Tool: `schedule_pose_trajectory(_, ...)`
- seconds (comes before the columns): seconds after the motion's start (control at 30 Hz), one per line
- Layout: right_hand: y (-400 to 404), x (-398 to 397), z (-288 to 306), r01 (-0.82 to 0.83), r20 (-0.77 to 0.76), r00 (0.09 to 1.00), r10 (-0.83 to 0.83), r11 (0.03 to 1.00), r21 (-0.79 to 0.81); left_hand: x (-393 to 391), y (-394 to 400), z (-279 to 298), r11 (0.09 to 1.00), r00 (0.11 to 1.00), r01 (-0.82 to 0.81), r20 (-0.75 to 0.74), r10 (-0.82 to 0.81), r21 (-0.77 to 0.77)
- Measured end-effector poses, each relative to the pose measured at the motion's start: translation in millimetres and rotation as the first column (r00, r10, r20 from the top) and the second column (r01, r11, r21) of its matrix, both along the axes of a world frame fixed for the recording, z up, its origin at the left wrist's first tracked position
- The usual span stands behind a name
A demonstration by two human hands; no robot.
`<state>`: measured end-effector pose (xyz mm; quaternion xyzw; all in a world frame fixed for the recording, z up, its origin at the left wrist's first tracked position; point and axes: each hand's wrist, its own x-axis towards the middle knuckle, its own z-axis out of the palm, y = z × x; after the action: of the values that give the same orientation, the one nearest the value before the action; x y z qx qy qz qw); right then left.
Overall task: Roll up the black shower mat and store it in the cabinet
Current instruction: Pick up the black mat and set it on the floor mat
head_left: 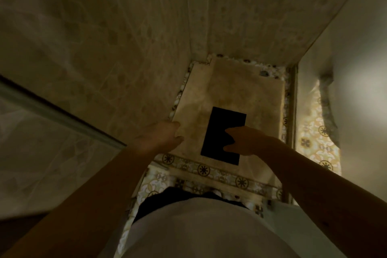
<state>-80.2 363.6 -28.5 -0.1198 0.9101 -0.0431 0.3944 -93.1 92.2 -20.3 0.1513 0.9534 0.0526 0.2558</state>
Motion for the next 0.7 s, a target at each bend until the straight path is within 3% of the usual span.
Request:
schedule_pose_trajectory(0.37, 45.8, -81.5, 23.7, 0.024, -0.045, 0.999, -0.024, 1.000, -0.004, -90.6, 57.9, 23.7, 0.996, 0.991, 0.044, -0.132, -0.033, 0.082)
schedule_pose_trajectory(0.53, 52.7, -127.2, 22.7, 0.065, -0.028, 0.997, -0.066, 0.998, -0.025, -152.1, 71.6, 19.9, 0.991, 0.976, 0.120, -0.175, -0.130, -0.067)
schedule_pose_trajectory(0.7, 54.2, -193.0, 10.1, 0.107, -0.036, 0.994, -0.106, 0.994, 0.017, -233.4, 72.7, 1.4, 0.989, 0.972, 0.127, -0.187, -0.139, -0.074)
